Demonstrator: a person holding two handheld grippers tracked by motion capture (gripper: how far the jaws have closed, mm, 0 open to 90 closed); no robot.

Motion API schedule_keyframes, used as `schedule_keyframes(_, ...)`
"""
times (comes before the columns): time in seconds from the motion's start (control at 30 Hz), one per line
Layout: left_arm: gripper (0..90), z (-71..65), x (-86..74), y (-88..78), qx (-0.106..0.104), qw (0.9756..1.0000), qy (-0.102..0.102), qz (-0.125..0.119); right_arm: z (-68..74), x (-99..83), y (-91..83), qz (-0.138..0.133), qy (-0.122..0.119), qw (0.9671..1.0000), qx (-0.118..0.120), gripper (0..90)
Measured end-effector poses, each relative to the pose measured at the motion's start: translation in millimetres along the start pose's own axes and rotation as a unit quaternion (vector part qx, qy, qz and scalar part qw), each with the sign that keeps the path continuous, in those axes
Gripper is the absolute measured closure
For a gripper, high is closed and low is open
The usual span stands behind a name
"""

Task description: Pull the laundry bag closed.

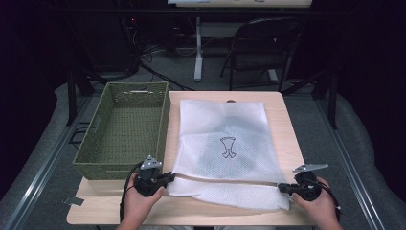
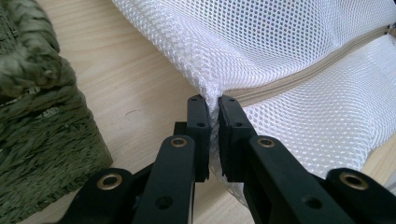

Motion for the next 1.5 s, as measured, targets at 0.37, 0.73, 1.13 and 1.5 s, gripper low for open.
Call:
schedule_keyframes(0.37,83.3,-0.2,-5.1,3.4,0.009,0.9999,0.007,0.009,2.9,2.4,-1.0,-0.009,-0.002,1.0000,-0.001,87.0)
schedule_keyframes(0.73,75.9,4.4,-15.3,9.1,0.024,0.9992,0.003,0.032,5.2,1.8,0.0,-0.009,-0.007,0.9999,-0.002,84.3)
schedule_keyframes(1.13,60.0,10.7,-18.0,8.8,0.031,0.9989,-0.001,0.034,9.3,2.7,-1.3,-0.017,-0.018,0.9996,-0.010,67.4)
schedule_keyframes(1.5,50.5,12.7,-18.7,0.1,0.034,0.9990,-0.002,0.028,20.9,8.4,-6.3,-0.024,-0.047,0.9983,-0.024,55.0)
Point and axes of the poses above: each handheld gripper's, and its own axes: y roughly forward along the jaws, x roughly out of its top, z roughly to its left, the point moved 9 cm from there along y, roughly forward along the jaws, and after that the axes turned 10 degrees about z, right-handed, at the moved point
